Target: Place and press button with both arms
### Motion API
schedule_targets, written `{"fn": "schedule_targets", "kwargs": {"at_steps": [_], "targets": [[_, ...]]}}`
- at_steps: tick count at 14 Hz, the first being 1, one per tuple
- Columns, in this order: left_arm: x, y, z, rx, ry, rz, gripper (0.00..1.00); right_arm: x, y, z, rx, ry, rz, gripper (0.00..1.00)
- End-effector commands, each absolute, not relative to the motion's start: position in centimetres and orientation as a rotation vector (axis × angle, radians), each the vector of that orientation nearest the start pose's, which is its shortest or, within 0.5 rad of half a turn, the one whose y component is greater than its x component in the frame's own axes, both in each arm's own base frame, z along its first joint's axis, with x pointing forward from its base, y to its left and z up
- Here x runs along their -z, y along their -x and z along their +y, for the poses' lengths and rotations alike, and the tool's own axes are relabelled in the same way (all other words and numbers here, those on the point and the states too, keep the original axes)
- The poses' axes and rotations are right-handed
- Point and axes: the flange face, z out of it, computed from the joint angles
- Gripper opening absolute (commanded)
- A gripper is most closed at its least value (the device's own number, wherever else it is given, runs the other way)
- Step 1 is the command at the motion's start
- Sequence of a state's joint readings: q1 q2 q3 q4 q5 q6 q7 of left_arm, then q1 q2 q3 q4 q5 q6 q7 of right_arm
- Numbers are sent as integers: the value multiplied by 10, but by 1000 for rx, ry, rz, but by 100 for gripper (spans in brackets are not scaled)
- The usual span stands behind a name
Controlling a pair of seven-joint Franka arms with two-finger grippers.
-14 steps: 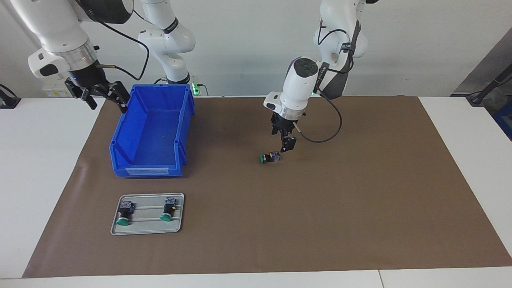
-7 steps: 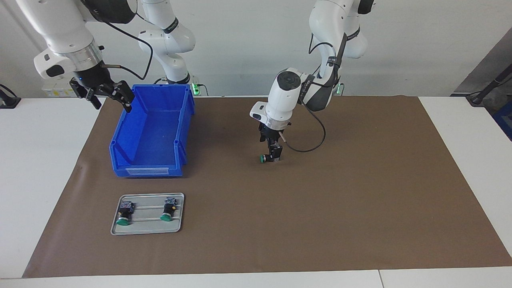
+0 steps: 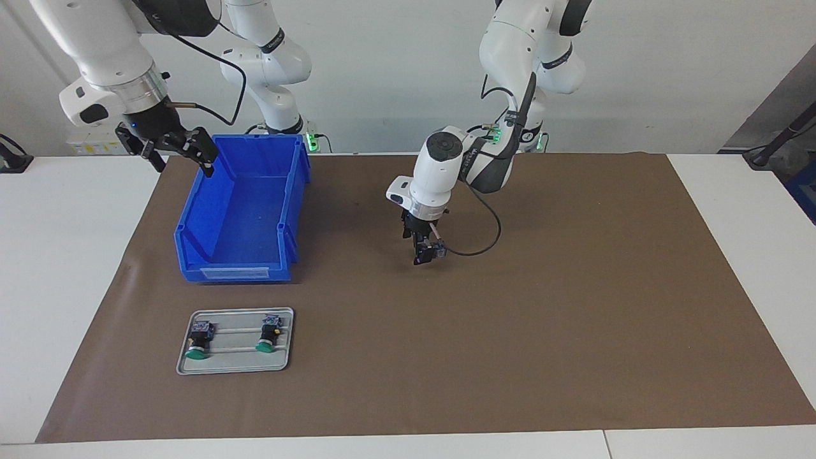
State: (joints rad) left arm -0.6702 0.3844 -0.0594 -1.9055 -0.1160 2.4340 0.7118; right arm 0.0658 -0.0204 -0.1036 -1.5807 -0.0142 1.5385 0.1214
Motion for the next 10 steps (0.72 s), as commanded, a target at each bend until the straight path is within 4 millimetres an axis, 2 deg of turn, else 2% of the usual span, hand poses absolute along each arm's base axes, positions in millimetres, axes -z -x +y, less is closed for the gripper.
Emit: {"fn": "schedule_targets", "kwargs": {"at_steps": [1, 5, 10], "targets": [[-307, -479, -426, 241, 2520, 2020, 90, -630, -536, -25, -39, 3134, 282, 100], [-304, -483, -419, 222, 2534, 2001, 87, -630, -536, -28, -39, 3134, 280, 100], [-300, -479, -415, 197, 2538, 1998, 89, -630, -536, -29, -39, 3134, 282, 100]]}}
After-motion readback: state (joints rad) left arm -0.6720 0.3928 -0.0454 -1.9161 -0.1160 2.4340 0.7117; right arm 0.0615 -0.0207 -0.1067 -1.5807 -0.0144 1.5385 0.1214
